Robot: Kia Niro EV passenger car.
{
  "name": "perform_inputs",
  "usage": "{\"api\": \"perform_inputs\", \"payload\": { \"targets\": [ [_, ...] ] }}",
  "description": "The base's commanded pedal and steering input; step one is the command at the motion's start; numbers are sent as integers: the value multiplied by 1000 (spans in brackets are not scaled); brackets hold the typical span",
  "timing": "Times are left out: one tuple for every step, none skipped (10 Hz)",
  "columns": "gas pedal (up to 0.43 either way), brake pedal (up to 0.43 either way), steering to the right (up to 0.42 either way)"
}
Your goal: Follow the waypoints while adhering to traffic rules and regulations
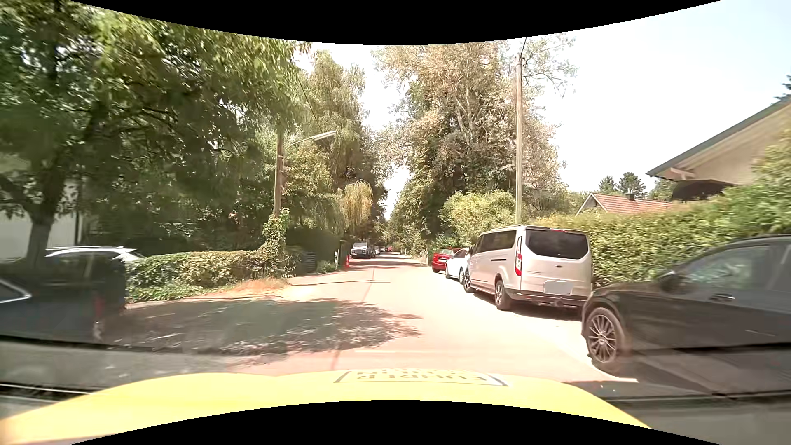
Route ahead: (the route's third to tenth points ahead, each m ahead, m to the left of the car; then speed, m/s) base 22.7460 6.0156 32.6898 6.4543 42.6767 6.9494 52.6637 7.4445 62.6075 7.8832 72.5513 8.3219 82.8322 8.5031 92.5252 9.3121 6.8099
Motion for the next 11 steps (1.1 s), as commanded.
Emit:
{"api": "perform_inputs", "payload": {
  "targets": [
    [110, 0, -27],
    [110, 0, -27],
    [110, 0, -26],
    [110, 0, -22],
    [110, 0, -20],
    [110, 0, -19],
    [98, 0, -17],
    [98, 0, -16],
    [87, 0, -15],
    [79, 0, -11],
    [79, 0, -9]
  ]
}}
